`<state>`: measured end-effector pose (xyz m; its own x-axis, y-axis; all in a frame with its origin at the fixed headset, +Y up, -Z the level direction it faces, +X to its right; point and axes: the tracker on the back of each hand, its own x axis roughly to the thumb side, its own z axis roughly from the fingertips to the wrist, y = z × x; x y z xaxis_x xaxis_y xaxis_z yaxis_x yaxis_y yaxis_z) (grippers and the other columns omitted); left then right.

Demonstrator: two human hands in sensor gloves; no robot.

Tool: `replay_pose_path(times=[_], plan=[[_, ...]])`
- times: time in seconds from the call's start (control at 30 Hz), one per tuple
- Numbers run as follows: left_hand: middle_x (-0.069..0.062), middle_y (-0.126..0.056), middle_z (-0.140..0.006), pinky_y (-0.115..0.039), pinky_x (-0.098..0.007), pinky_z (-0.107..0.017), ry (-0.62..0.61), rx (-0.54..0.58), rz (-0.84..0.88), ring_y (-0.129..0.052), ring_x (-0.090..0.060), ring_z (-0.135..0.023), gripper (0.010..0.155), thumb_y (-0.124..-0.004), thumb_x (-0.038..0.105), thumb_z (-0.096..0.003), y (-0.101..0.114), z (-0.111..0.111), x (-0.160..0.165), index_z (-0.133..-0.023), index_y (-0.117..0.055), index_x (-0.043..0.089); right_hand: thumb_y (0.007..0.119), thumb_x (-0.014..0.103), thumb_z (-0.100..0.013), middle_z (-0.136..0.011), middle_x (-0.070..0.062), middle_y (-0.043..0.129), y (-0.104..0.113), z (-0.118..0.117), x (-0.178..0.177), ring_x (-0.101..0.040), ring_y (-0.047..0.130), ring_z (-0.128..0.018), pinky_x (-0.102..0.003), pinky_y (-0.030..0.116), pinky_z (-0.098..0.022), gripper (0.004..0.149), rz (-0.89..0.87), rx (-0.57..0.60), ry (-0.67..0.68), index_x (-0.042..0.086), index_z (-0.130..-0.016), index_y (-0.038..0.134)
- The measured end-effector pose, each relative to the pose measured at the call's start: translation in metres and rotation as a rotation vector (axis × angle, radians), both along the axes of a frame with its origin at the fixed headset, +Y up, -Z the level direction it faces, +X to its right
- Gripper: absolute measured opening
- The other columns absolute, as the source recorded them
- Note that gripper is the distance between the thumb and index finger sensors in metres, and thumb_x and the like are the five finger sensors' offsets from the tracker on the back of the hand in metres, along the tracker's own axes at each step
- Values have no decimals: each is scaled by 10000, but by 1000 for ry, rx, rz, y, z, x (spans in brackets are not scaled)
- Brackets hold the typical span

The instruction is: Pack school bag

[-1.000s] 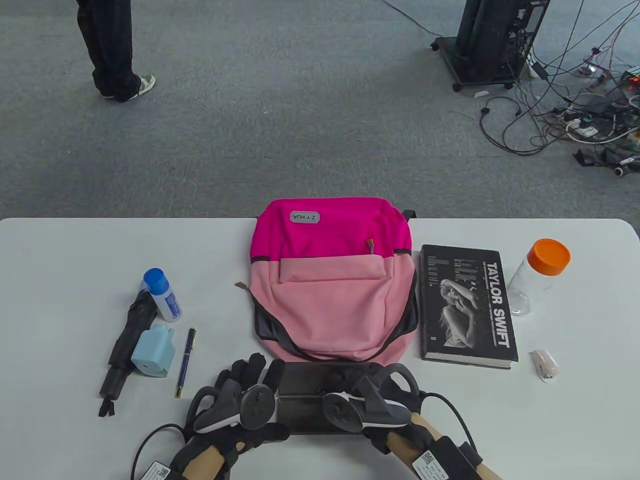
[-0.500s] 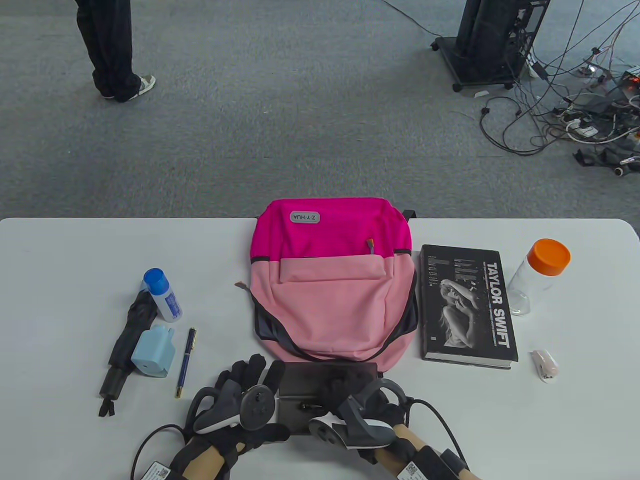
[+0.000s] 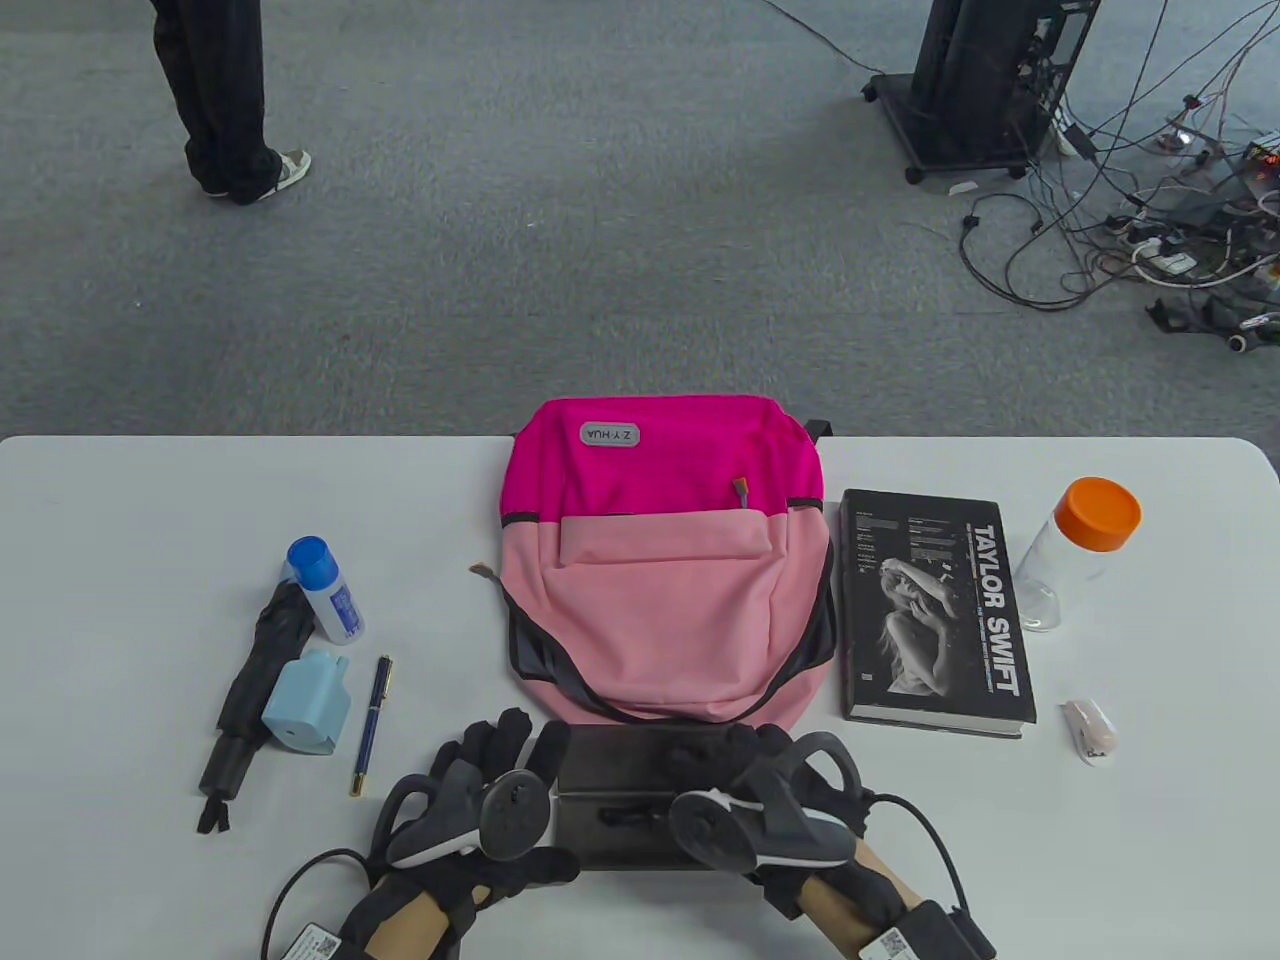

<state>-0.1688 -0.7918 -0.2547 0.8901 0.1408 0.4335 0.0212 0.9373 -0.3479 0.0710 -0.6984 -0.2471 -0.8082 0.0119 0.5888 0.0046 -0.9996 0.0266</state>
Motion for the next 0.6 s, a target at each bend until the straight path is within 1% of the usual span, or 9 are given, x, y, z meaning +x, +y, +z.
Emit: replay_pose_path(times=[0.03, 0.07, 0.17, 0.23, 0.3, 0.4, 0.47, 0.53, 0.6], plan=[[-347, 4, -1190, -254, -811, -714, 0, -1, 0, -147, -669, -1013, 1146, -713, 687, -389, 0, 0, 0, -1077, 82, 231, 910, 377, -442, -805, -207, 973, 4, -2, 6, -422, 998, -694, -681, 822, -549, 557, 1, -100, -43, 103, -925, 862], [-346, 2, -1190, -255, -812, -713, 1, -1, 1, -147, -669, -1012, 1146, -713, 687, -388, 0, 0, 0, -1077, 81, 232, 912, 382, -447, -834, -224, 951, 7, -2, 11, -439, 976, -719, -692, 801, -564, 583, 18, -153, -63, 98, -951, 838], [-347, 2, -1190, -255, -812, -713, 3, 0, -1, -149, -669, -1012, 1145, -713, 687, -389, 0, 0, 0, -1077, 82, 232, 927, 410, -429, -865, -237, 932, 5, -1, 20, -456, 959, -745, -704, 789, -577, 668, 58, -123, -88, 105, -1004, 780], [-346, 1, -1190, -255, -812, -713, 4, 5, -4, -149, -669, -1012, 1145, -713, 686, -391, 0, 0, 0, -1077, 84, 231, 934, 435, -412, -889, -240, 914, -9, -2, 27, -462, 947, -766, -712, 780, -585, 725, 93, -148, -116, 113, -1033, 742], [-345, 1, -1190, -259, -811, -713, 5, 6, -5, -150, -668, -1013, 1143, -713, 686, -391, 0, 0, 0, -1077, 82, 232, 924, 467, -398, -902, -254, 899, -25, -2, 33, -471, 933, -775, -716, 773, -587, 780, 80, -174, -138, 99, -1052, 709], [-348, 2, -1189, -258, -812, -711, 5, 9, -9, -152, -668, -1014, 1142, -713, 684, -393, 1, 1, 1, -1078, 78, 228, 914, 481, -382, -900, -259, 896, -45, -1, 41, -471, 938, -763, -708, 783, -578, 808, 46, -201, -147, 99, -1059, 693], [-345, 2, -1191, -257, -812, -712, 4, 11, -13, -151, -667, -1014, 1143, -712, 686, -390, 1, 1, 1, -1079, 77, 228, 910, 490, -376, -910, -261, 885, -48, -1, 44, -470, 931, -773, -708, 780, -581, 836, 75, -201, -160, 91, -1070, 669], [-348, 4, -1189, -254, -812, -712, 6, 10, -12, -148, -668, -1013, 1146, -714, 684, -390, 1, 0, 1, -1079, 79, 228, 908, 494, -374, -913, -259, 880, -49, -3, 46, -468, 929, -775, -705, 781, -582, 856, 82, -170, -181, 76, -1076, 655], [-346, 0, -1190, -258, -813, -710, 6, 12, -12, -152, -669, -1012, 1144, -714, 684, -391, 0, 1, 1, -1078, 79, 228, 910, 488, -375, -918, -261, 872, -52, -7, 47, -473, 919, -782, -709, 775, -586, 839, 57, -214, -178, 83, -1069, 670]])
